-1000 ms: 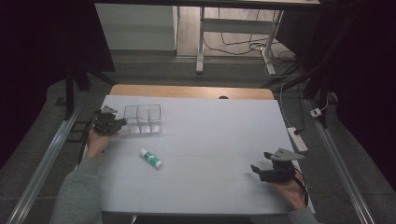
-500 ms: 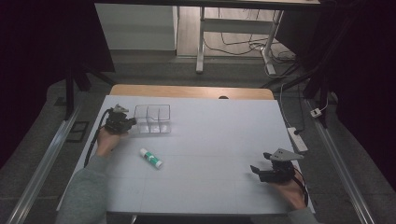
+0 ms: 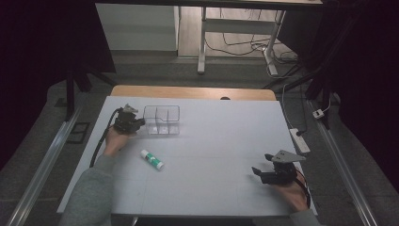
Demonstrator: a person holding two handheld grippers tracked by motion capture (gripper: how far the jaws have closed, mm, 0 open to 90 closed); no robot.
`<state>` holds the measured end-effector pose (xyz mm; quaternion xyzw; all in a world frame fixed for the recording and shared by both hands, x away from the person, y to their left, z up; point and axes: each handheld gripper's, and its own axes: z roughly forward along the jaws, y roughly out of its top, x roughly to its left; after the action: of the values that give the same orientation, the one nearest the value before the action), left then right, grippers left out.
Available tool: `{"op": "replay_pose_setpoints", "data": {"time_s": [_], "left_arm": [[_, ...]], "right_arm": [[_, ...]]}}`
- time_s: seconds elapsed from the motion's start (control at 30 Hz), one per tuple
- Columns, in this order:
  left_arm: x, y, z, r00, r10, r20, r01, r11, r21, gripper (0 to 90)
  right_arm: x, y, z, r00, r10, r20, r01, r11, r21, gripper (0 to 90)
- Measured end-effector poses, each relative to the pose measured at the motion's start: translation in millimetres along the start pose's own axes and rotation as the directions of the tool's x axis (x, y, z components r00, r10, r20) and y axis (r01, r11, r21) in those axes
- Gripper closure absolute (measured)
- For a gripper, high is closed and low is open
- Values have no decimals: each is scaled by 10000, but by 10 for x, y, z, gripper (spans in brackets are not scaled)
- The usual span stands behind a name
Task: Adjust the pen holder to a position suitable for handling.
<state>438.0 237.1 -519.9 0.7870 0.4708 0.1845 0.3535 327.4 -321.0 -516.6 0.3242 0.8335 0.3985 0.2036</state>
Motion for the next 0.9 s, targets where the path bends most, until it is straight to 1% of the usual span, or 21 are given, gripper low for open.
{"op": "replay_pose_setpoints", "data": {"time_s": [0.2, 0.37, 0.53, 0.63, 0.8, 0.9], "left_arm": [[-63, 69, 42, 9998, 165, 133, -165, 9999, -19, 889], [-149, 121, 92, 9992, 319, 238, -319, 9995, -13, 889], [-249, 184, 136, 9976, 553, 426, -554, 9985, 3, 889], [-302, 220, 169, 9967, 633, 517, -634, 9980, 16, 888], [-380, 265, 224, 9955, 746, 588, -746, 9972, -25, 888], [-411, 278, 248, 9944, 822, 661, -826, 9966, 29, 888]], "right_arm": [[10, 1, 9, 10000, -31, -42, 31, 10000, 23, 209], [2, -1, 11, 10000, 19, -72, -19, 10000, 44, 210], [6, 0, 17, 10000, -25, -14, 25, 9999, 148, 210], [4, -1, 14, 10000, 20, -97, -19, 10000, 78, 212], [-1, -3, 11, 10000, 14, -84, -14, 10000, 91, 212], [1, -1, 12, 10000, -21, -60, 22, 9999, 156, 212]]}}
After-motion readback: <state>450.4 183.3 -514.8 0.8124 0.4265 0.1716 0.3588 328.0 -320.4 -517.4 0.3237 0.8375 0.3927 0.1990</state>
